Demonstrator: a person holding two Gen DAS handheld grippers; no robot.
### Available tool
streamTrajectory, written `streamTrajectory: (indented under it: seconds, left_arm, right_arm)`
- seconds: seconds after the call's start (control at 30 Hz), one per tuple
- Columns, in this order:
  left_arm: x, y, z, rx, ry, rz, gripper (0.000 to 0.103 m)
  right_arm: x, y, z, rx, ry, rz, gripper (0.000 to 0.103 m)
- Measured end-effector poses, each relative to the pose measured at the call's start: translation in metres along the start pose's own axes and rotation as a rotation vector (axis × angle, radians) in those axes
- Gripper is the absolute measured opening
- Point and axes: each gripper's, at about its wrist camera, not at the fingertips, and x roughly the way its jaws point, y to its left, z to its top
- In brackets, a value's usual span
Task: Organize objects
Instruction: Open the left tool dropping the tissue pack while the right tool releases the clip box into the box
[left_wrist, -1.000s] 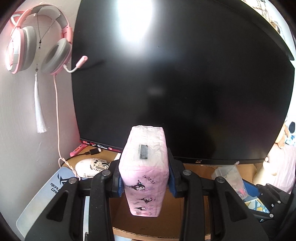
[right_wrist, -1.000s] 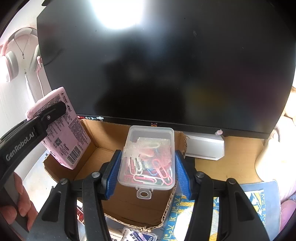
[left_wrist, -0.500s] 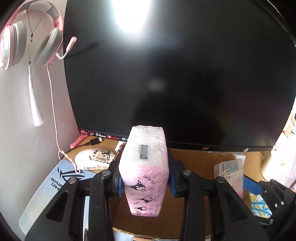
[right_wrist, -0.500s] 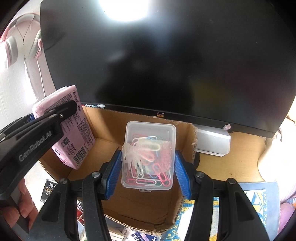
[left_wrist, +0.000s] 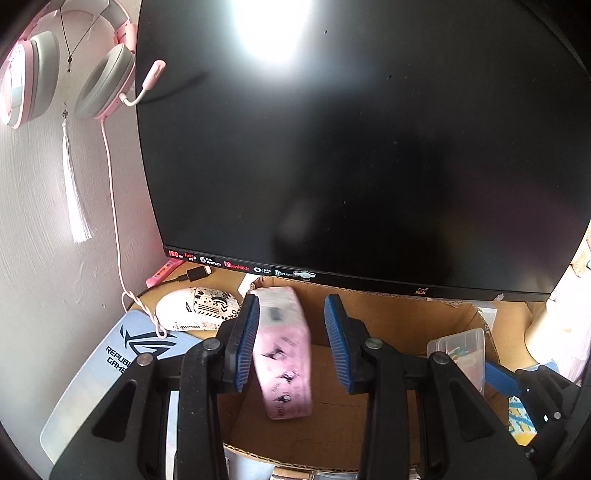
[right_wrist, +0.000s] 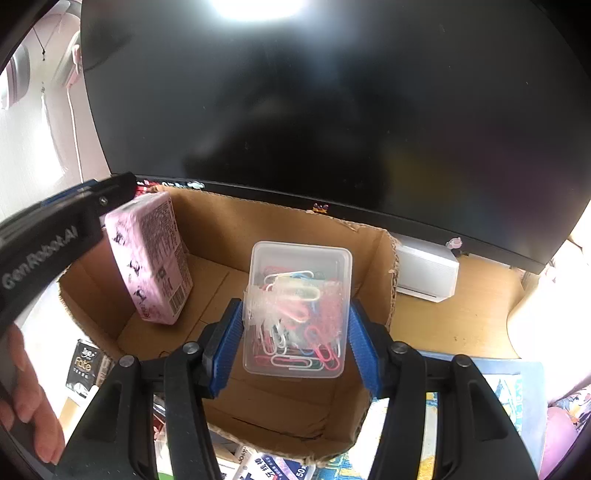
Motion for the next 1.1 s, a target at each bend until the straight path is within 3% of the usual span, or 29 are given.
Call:
streamTrajectory:
  seconds: [0.3,0.37,0.43,0.53,0.6,0.67,0.77,0.97,1.1]
  left_arm:
    - [-0.003,0.006,0.002,-0.010,0.011,0.008,0.038]
    - [-0.005,0.008,0.003,-0.012,0.009,0.020,0.053]
    - [-0.007,0.009,0.003,-0.006,0.001,0.043,0.073]
    - [-0.012,0.011,0.003,0.008,-0.001,0.062,0.077]
    - [-0.019,0.014,0.005,0.010,-0.003,0.061,0.086]
    - [-0.029,0.017,0.005,0.013,-0.027,0.071,0.103]
    - [-0.038,0.024,0.005,0.006,-0.037,0.124,0.103]
    - [-0.053,0.039,0.005,0.013,-0.017,0.177,0.103]
    - [-0.069,0.048,0.003,0.001,-0.002,0.144,0.103]
  right_arm:
    - [0.005,0.001,0.007,-0.031,-0.015,-0.021,0.061]
    - [-0.001,0.009,0.006,-0.033,-0.017,-0.026,0.062]
    - [-0.018,0.020,-0.001,-0.036,-0.013,-0.035,0.071]
    - [-0.030,0.020,0.001,-0.030,-0.020,-0.036,0.081]
    - [-0.032,0.022,0.000,-0.039,-0.019,-0.043,0.084]
    - [-0.056,0.032,-0.007,-0.068,-0.023,-0.065,0.089]
    - [-0.066,0.038,-0.010,-0.107,-0.034,-0.113,0.096]
    - [-0.086,0.043,-0.015,-0.123,-0.056,-0.102,0.100]
    - [-0.097,0.044,-0.019,-0.113,-0.066,-0.082,0.101]
